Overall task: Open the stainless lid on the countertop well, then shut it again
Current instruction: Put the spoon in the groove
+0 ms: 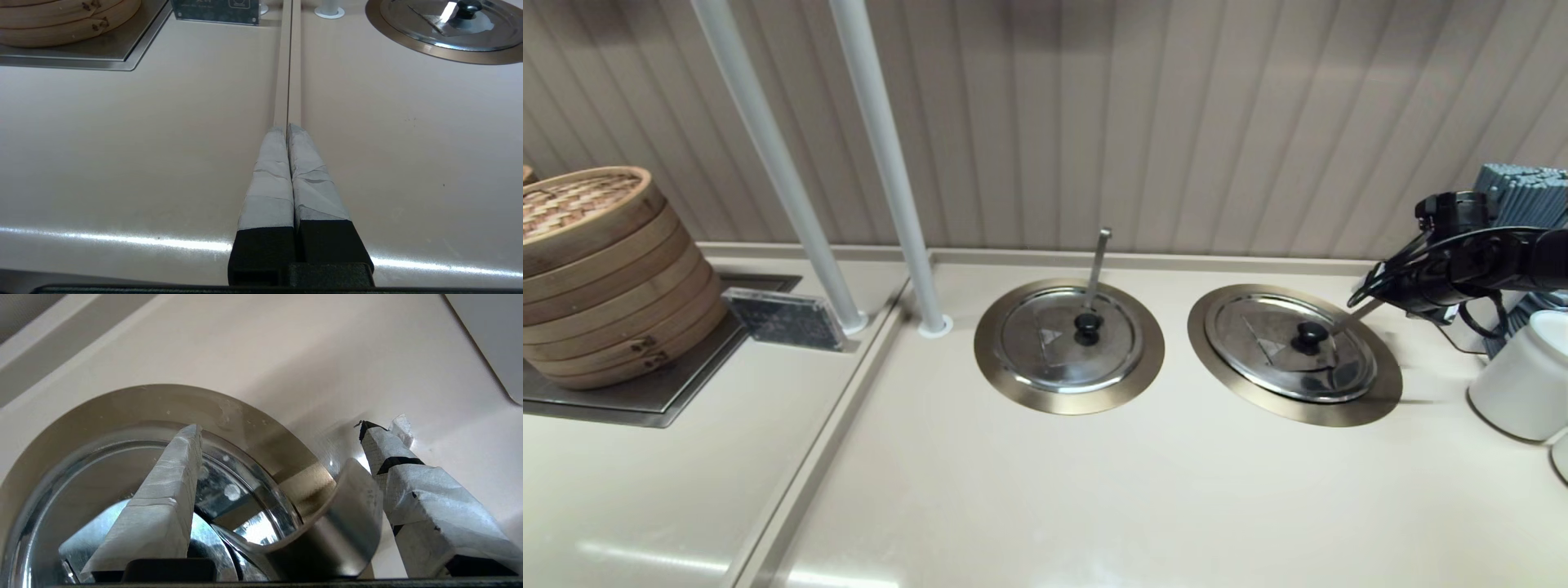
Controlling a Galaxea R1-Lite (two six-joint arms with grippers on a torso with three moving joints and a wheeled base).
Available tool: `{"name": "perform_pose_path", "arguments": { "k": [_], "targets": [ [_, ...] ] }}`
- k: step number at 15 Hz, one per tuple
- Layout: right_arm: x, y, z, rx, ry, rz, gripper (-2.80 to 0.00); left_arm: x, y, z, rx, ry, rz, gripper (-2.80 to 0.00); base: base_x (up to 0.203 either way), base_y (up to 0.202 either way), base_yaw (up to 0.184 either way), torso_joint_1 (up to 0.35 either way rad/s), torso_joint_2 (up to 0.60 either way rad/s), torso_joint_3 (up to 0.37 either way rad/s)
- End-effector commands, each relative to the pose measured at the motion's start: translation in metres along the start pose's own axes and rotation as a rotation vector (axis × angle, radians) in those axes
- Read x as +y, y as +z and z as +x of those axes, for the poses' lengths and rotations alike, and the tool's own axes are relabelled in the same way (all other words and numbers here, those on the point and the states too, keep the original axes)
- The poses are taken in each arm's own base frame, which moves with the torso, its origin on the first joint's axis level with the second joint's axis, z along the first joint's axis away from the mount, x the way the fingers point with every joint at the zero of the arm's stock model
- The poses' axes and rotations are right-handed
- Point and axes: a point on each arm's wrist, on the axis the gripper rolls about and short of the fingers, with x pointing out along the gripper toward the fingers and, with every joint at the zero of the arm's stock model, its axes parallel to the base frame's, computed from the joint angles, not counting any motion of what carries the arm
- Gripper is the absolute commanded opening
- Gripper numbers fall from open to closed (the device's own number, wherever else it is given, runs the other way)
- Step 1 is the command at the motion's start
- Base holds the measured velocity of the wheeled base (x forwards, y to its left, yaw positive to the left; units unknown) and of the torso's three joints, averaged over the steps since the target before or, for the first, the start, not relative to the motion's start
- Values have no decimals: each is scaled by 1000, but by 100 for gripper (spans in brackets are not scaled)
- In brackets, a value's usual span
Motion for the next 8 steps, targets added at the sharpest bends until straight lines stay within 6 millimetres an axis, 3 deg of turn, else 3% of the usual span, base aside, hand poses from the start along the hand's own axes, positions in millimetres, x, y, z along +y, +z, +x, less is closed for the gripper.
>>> {"name": "perform_pose_path", "arguments": {
  "k": [1,5,8],
  "targets": [
    [10,-13,21,29,12,-17,0,0,0,0,1,0,0,-280,0,0,0,0,0,0],
    [35,-25,23,24,65,-46,0,0,0,0,1,0,0,-280,0,0,0,0,0,0],
    [39,-24,18,18,75,-43,0,0,0,0,0,0,0,-280,0,0,0,0,0,0]
  ]
}}
